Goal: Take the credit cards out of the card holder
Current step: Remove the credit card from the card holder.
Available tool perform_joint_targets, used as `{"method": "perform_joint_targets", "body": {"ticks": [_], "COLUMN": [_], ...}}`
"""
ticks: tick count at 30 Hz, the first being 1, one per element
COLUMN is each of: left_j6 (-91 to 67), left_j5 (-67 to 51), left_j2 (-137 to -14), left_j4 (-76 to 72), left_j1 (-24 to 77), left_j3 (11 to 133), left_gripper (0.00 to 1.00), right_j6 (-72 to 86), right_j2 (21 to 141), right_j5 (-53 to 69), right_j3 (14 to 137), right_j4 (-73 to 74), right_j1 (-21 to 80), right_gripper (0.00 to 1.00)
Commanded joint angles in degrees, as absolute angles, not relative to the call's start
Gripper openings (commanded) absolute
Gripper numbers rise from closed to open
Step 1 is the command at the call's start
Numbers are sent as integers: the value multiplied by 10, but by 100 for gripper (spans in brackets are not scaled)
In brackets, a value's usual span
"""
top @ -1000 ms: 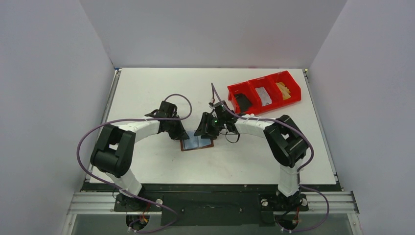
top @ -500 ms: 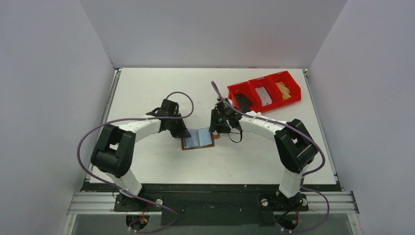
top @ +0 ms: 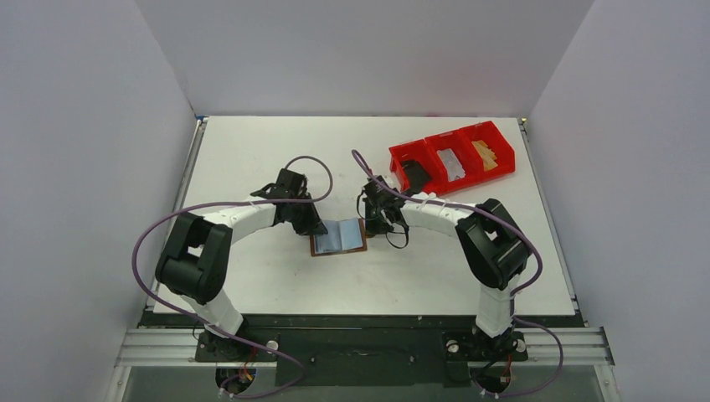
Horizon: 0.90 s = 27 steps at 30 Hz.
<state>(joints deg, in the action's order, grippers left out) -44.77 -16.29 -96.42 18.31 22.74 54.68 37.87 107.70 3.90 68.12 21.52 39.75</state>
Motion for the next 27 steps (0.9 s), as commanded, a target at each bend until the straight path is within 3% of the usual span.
{"method": "perform_joint_targets", "body": {"ticks": [1,27], "left_j6": [-446,-459], "left_j5": [-162,-200], "left_j2": [-947,-1005], "left_j4": [178,124], "left_j1": [236,274], "left_j3": [579,613], "left_gripper": [0,0], "right_j6": [377,378], "right_j2": [1087,1109], "right_j5": [44,74], "right_j3": [683,695], "right_j4": [196,187], "right_j1": [403,409], "right_gripper": [2,0]}}
